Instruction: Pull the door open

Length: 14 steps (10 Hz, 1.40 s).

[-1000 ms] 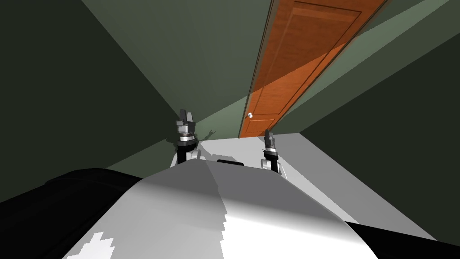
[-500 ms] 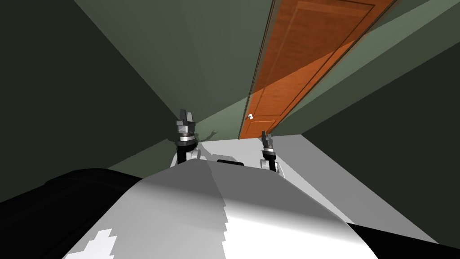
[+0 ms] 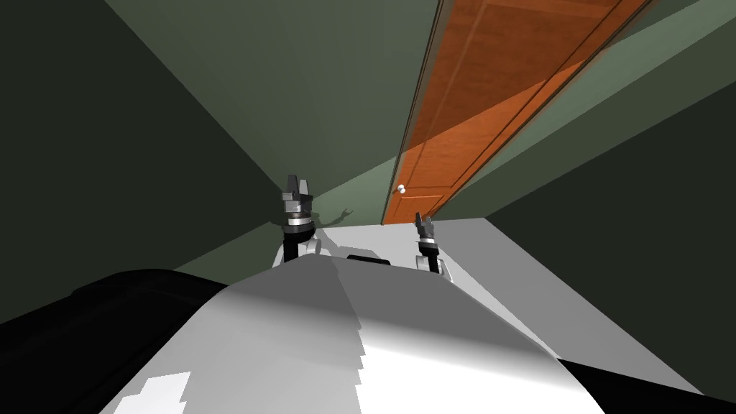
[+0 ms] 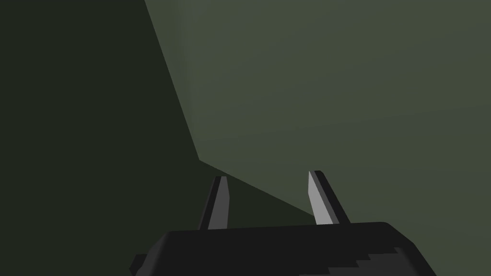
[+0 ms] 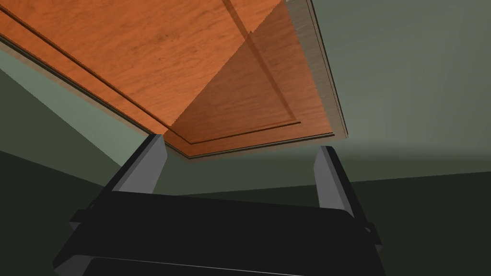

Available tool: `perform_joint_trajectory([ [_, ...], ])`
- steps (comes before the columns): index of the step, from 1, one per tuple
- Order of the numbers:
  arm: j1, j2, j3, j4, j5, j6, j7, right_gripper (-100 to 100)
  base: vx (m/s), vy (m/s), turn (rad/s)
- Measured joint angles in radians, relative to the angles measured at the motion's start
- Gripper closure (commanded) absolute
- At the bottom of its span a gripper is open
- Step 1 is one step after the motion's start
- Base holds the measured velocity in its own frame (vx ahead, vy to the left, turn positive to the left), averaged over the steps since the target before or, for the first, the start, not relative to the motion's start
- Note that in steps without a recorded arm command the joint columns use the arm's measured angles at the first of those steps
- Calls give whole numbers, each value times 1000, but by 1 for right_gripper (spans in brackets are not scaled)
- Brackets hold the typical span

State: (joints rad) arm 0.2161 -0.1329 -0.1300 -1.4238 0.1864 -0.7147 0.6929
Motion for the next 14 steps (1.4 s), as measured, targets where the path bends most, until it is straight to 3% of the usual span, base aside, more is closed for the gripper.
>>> perform_joint_trajectory([
  [14, -123, -27, -36, 349, 113, -95, 198, -100, 95, -27, 22],
])
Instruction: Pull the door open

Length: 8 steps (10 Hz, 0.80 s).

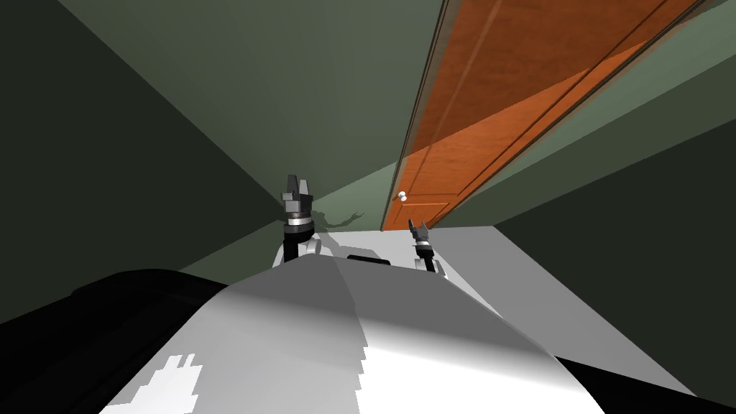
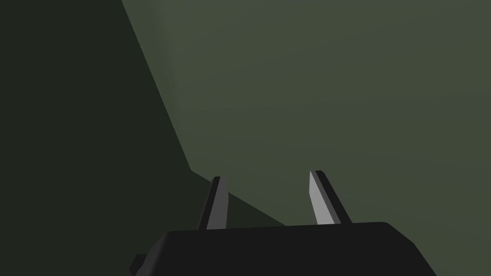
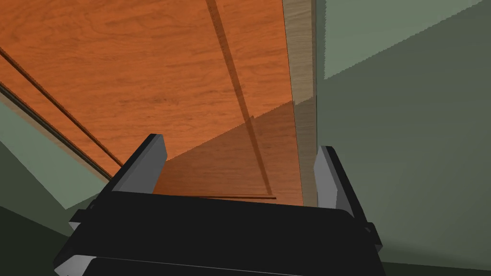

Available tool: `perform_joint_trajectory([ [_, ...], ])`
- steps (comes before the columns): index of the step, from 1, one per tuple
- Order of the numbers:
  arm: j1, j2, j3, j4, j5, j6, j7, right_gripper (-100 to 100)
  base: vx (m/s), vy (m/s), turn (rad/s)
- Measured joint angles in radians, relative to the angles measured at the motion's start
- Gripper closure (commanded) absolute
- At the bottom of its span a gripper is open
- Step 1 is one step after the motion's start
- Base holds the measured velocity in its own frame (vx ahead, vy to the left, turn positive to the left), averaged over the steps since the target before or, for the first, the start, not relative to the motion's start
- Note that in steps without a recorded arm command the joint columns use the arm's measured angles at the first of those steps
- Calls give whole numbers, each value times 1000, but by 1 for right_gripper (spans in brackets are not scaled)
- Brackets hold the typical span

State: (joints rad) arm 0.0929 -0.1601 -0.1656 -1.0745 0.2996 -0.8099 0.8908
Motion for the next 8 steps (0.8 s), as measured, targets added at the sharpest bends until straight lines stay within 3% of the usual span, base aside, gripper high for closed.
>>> perform_joint_trajectory([
  [8, -57, -8, -16, 161, 55, -41, 95, -100, 92, -28, 17],
])
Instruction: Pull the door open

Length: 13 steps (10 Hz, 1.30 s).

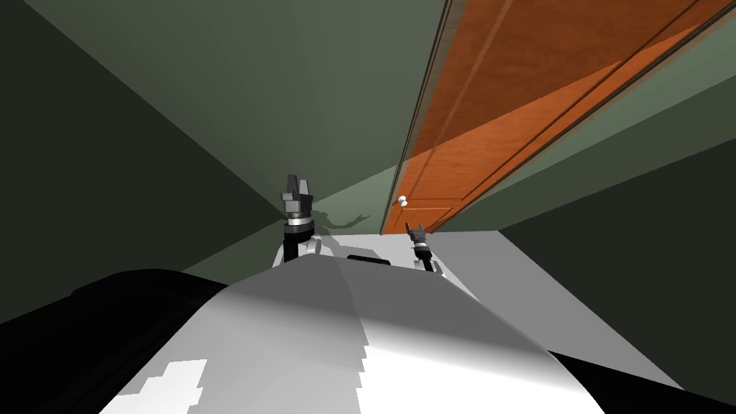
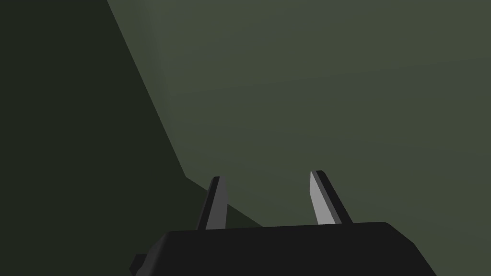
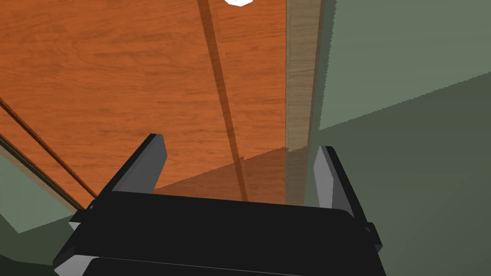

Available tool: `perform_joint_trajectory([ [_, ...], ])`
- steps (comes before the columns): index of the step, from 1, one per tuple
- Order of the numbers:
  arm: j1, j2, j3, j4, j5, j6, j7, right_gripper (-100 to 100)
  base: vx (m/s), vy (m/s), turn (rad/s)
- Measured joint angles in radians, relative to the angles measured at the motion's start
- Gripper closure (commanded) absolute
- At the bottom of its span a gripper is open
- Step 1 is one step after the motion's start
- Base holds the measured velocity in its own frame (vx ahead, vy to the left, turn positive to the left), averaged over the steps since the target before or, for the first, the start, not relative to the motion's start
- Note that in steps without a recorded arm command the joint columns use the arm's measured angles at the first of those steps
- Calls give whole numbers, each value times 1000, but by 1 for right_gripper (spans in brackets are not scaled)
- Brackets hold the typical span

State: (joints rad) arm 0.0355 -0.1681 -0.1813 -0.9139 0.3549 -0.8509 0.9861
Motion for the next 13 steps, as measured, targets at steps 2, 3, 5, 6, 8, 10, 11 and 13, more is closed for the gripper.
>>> perform_joint_trajectory([
  [2, -18, -3, -4, 41, 12, -9, 21, -100, 88, -20, 20],
  [3, -23, -4, -6, 56, 18, -13, 31, -100, 84, -24, 12],
  [5, -40, -7, -10, 97, 31, -22, 52, -100, 112, -29, 21],
  [6, -41, -7, -10, 107, 38, -24, 62, -100, 94, -42, 14],
  [8, -51, -9, -13, 136, 48, -32, 79, -100, 74, -16, 11],
  [10, -64, -10, -17, 171, 56, -43, 96, -100, 87, -24, 16],
  [11, -75, -11, -20, 199, 62, -52, 110, -100, 108, -30, 24],
  [13, -83, -14, -23, 221, 69, -60, 123, -100, 78, 7, 55],
])
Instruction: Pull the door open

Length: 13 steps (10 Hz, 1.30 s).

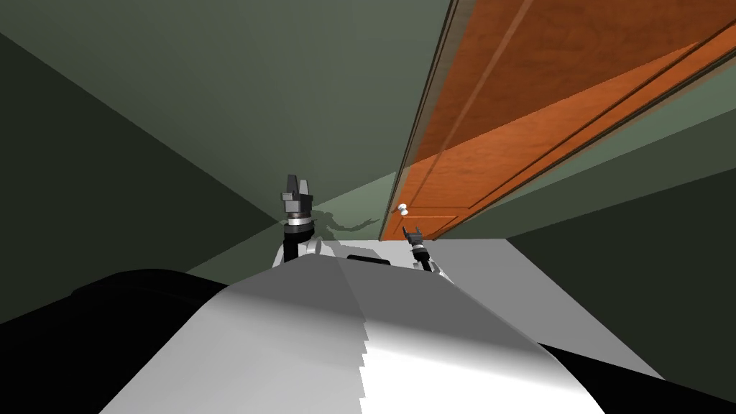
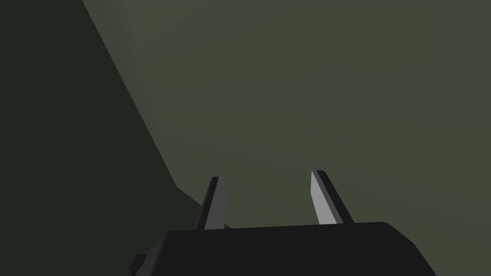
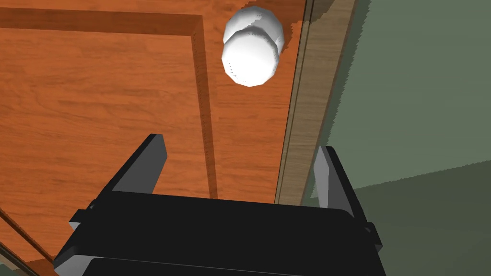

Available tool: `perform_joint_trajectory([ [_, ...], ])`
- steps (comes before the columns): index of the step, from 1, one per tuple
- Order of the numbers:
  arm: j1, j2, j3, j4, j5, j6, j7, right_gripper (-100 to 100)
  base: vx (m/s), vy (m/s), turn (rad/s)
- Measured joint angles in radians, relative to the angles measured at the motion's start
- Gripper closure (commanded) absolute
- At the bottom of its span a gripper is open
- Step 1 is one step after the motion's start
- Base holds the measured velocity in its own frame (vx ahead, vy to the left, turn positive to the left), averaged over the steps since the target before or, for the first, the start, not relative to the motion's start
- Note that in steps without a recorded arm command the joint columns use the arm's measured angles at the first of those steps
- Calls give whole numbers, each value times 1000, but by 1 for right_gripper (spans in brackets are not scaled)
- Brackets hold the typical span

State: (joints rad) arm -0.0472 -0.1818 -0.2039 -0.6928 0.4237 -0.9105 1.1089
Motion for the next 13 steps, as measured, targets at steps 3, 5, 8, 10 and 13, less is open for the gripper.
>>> perform_joint_trajectory([
  [3, 23, -20, -20, 1, -11, -15, -10, -100, 178, 64, 128],
  [5, 30, -33, -34, 16, -20, -32, -14, -100, 132, 52, 89],
  [8, 40, -72, -71, 75, -42, -83, -23, -100, 220, 50, 145],
  [10, 49, -92, -89, 96, -53, -109, -28, -100, 144, 16, 71],
  [13, 47, -94, -90, 95, -54, -109, -28, 100, -22, -5, -4],
])
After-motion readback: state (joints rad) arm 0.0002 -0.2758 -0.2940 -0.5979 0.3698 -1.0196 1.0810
